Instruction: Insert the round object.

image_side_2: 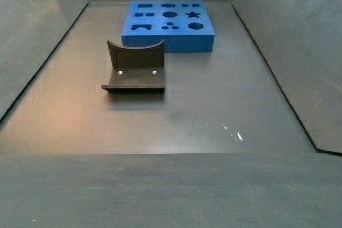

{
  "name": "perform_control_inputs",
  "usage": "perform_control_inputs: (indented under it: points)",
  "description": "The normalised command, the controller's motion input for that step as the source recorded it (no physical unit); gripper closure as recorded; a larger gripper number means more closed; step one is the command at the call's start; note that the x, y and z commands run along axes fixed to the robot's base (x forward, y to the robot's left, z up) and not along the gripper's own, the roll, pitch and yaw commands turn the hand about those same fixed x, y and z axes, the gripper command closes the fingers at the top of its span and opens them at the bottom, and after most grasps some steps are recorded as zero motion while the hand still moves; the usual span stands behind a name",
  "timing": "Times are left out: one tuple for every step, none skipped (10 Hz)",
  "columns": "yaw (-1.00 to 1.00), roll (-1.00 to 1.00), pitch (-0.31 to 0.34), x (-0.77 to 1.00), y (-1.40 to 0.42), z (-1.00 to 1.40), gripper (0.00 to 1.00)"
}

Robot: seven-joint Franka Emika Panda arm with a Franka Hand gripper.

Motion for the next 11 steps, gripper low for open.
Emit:
perform_control_inputs:
  points:
    - [0.0,0.0,0.0,0.77,0.14,-1.0,1.0]
    - [0.0,0.02,0.0,0.74,0.07,-1.0,1.0]
    - [-0.05,0.14,-0.017,0.48,-0.02,-0.98,1.0]
    - [-0.02,0.18,0.0,0.17,-0.15,-0.45,1.0]
    - [0.0,0.1,0.0,0.11,-0.13,-0.27,1.0]
    - [0.0,0.04,0.0,0.11,-0.03,-0.23,1.0]
    - [0.0,-0.02,0.0,0.0,0.0,-0.03,1.0]
    - [0.0,0.02,0.0,0.02,0.13,-0.26,1.0]
    - [0.0,0.12,0.0,0.01,0.08,-0.47,1.0]
    - [0.0,0.0,-0.059,0.0,0.0,-0.34,1.0]
    - [0.0,0.0,-0.007,0.0,0.0,-0.06,1.0]
